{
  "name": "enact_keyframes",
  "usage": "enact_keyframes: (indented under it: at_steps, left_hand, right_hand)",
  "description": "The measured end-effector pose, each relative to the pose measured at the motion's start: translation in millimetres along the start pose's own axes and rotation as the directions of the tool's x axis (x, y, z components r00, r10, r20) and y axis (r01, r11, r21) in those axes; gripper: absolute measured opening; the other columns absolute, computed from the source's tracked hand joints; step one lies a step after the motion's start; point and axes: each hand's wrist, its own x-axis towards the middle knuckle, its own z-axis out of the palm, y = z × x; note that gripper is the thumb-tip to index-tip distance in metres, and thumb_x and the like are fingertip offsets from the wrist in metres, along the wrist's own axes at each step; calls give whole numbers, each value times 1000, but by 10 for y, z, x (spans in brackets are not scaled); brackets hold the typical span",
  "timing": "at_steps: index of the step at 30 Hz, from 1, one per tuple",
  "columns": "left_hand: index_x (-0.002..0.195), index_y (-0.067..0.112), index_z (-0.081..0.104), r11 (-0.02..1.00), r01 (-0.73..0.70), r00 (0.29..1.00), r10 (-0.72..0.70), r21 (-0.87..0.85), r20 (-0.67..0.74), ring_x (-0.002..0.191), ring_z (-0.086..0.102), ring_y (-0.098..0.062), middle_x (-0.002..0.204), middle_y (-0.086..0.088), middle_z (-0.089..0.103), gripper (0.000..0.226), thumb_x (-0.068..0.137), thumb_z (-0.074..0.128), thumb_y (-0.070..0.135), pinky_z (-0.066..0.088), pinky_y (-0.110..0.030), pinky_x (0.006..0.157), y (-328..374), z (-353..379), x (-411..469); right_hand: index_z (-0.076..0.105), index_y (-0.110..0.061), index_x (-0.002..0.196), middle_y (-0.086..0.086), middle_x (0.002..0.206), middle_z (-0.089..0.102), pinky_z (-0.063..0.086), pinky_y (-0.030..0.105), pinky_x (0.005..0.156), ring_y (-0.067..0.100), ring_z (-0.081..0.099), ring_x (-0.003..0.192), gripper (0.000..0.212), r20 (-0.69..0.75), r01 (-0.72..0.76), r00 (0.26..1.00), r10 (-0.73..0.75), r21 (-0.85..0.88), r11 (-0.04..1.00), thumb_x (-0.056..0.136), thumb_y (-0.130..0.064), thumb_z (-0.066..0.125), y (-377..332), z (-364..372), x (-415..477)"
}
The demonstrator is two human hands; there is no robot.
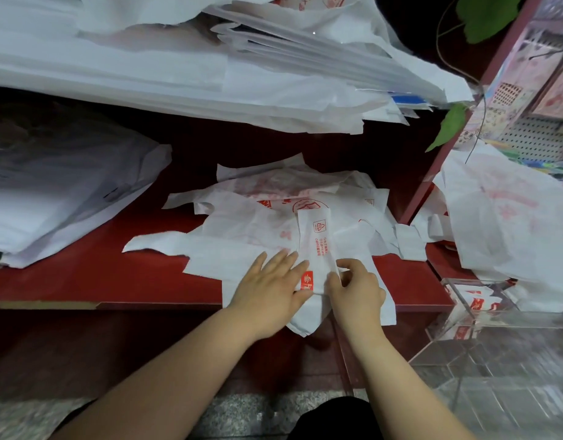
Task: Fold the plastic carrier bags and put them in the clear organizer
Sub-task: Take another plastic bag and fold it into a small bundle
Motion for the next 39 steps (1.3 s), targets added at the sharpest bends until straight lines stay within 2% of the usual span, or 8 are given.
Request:
enact_keyframes:
  at_steps: [12, 20, 23, 24, 26, 29, 33, 39]
  left_hand:
    - [147, 36, -1, 995, 98, 990, -98, 6, 105, 142, -15, -11, 156, 6, -11, 51, 99, 12, 46, -13, -48, 111, -48, 46, 11]
    - [147, 38, 4, 983, 183, 978, -179, -29, 108, 142, -14, -11, 156, 8, -10, 51, 98, 13, 50, -13, -46, 111, -349, -44, -33]
    - [146, 39, 3, 983, 180, 980, -177, -24, 92, 142, -14, -11, 156, 8, -10, 51, 98, 13, 49, -13, -45, 111, -336, -21, -41]
    - [146, 39, 3, 983, 181, 980, -178, -26, 86, 142, -14, -11, 156, 8, -9, 50, 98, 13, 49, -13, -45, 111, -337, -15, -39]
    - [146, 39, 4, 983, 182, 981, -179, -32, 77, 142, -14, -11, 156, 8, -9, 50, 98, 13, 49, -13, -45, 112, -342, -16, -40]
    - [147, 38, 5, 982, 186, 980, -183, -35, 74, 142, -13, -10, 156, 8, -8, 50, 98, 12, 49, -12, -44, 112, -334, -24, -40]
    - [147, 34, 2, 970, 240, 969, -237, -32, 75, 142, -12, -13, 156, 4, -9, 52, 99, 12, 48, -11, -40, 113, -468, -58, -14]
    - [149, 27, 0, 870, 492, 869, -493, 32, 44, 143, -6, -18, 157, -1, -6, 51, 101, 12, 39, -3, -40, 114, -1225, -225, -124]
  right_hand:
    - [47, -29, 131, -2, 120, 58, 18, 32, 84, 23, 40, 113, 37, 58, 63, 997, -46, -336, 940, 94, -31, 43, -50, -104, -46]
    - [51, -25, 129, 2, 122, 56, 16, 33, 88, 27, 41, 114, 36, 43, 45, 999, -32, -353, 934, 93, -24, 45, -25, -119, -10]
    - [69, -11, 101, 9, 102, 68, 38, 41, 89, 35, 61, 96, 28, -88, 302, 940, -329, -231, 925, 82, -14, 48, -85, -74, -30]
    - [71, -8, 93, 11, 97, 70, 45, 46, 85, 36, 65, 91, 31, -73, 437, 885, -461, -218, 873, 77, -14, 44, -98, -39, -61]
    - [72, -11, 89, 8, 99, 71, 38, 52, 88, 33, 66, 94, 39, 54, 605, 786, -616, -270, 749, 73, -17, 37, -90, 47, -118]
    - [73, -17, 84, 1, 93, 72, 33, 47, 88, 22, 69, 87, 37, 160, 655, 753, -639, -280, 702, 75, -20, 37, -69, 104, -120]
    - [74, -20, 83, -3, 90, 73, 47, 49, 81, 16, 70, 82, 36, 175, 644, 763, -623, -297, 705, 76, -26, 38, -50, 101, -91]
    - [73, -24, 75, -7, 84, 73, 50, 45, 78, 13, 70, 76, 37, 226, 674, 735, -640, -353, 649, 73, -28, 37, -72, 58, -47]
